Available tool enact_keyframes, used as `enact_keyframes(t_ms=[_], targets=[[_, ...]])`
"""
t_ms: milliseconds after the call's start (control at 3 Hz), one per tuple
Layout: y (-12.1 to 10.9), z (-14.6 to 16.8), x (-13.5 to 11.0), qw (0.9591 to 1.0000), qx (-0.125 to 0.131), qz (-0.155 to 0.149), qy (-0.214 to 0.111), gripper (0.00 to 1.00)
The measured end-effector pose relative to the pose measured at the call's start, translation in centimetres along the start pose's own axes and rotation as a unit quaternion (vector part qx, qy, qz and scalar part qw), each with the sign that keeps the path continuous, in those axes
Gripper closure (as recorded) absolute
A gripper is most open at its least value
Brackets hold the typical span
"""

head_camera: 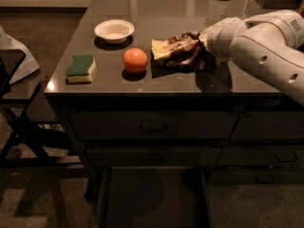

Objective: Pick brown chip bag from bottom drawer and place on counter

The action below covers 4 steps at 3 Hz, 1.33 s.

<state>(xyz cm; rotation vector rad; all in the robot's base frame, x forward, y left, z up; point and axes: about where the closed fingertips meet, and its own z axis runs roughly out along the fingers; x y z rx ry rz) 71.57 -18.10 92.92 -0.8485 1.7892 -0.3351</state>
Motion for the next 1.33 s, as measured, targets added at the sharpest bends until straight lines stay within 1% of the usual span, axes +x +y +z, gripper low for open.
enact_keyframes(t_ms=[667,1000,1333], targets=[[0.0,0.0,0.0,1.0,0.0,0.0,0.0,0.11],[0.01,0.0,-0.01,1.0,0.0,0.0,0.0,0.0],[0.01,0.0,-0.01,1.0,0.0,0.0,0.0,0.0]])
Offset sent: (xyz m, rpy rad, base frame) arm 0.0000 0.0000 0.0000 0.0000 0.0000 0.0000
